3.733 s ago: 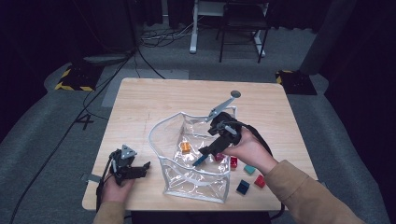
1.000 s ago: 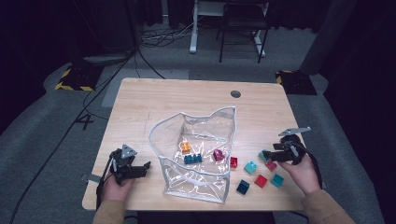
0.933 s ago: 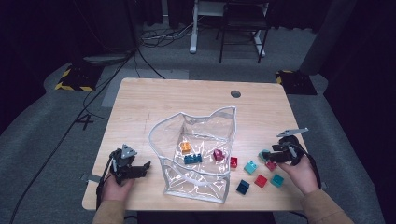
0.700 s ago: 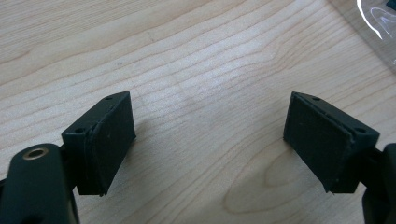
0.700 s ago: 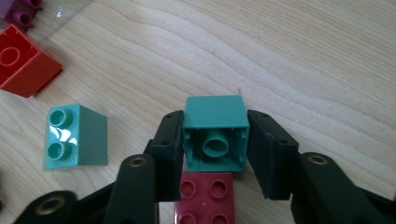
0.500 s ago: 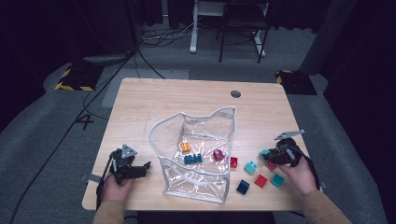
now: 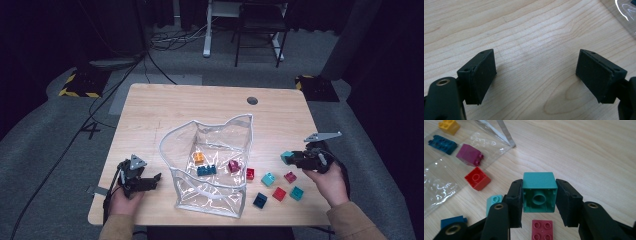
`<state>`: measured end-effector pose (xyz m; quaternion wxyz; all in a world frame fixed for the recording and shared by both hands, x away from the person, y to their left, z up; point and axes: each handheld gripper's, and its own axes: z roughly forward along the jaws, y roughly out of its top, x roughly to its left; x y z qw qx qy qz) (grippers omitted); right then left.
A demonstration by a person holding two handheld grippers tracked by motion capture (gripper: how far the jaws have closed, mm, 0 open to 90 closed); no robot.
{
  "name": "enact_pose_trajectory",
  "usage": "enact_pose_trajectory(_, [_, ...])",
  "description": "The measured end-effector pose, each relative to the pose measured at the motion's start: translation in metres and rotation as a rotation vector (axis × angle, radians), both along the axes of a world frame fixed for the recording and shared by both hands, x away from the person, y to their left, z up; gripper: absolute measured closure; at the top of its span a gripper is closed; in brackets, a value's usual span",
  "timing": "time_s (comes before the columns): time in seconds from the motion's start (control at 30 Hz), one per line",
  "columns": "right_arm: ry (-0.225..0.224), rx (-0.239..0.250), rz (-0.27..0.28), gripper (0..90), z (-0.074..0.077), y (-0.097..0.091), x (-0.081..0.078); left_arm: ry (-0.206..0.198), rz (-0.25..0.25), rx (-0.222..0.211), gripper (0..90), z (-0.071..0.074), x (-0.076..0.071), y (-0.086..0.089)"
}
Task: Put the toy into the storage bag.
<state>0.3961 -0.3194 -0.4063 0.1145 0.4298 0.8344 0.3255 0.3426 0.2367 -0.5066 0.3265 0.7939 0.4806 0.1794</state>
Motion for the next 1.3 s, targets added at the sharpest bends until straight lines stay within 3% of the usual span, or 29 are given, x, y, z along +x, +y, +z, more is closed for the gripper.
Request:
enact_pose_trajectory(0.3, [-0.052,0.004,0.054,59.2,0.037,0.003,-0.004,0.000,0.000,0.000,16.8,0.000,0.000,0.000])
enact_pose_trajectory(0.73, [-0.156,0.066,0.113,59.3,0.076,0.007,-0.005,0.000,0.019,0.001,16.6,0.000,-0.003,-0.001])
enact_pose_trajectory(0.93, [-0.183,0.136,0.131,59.3,0.093,0.009,-0.007,0.000,0.033,0.001,16.7,0.000,-0.005,-0.002])
enact_pose_trajectory(1.13, [-0.274,0.199,0.148,59.2,0.108,0.016,-0.012,0.000,0.032,0.000,16.6,0.000,-0.005,-0.002])
enact_pose_trajectory(1.3, [-0.279,0.217,0.161,59.2,0.115,0.024,-0.011,0.000,0.030,0.001,16.6,0.000,-0.005,-0.002])
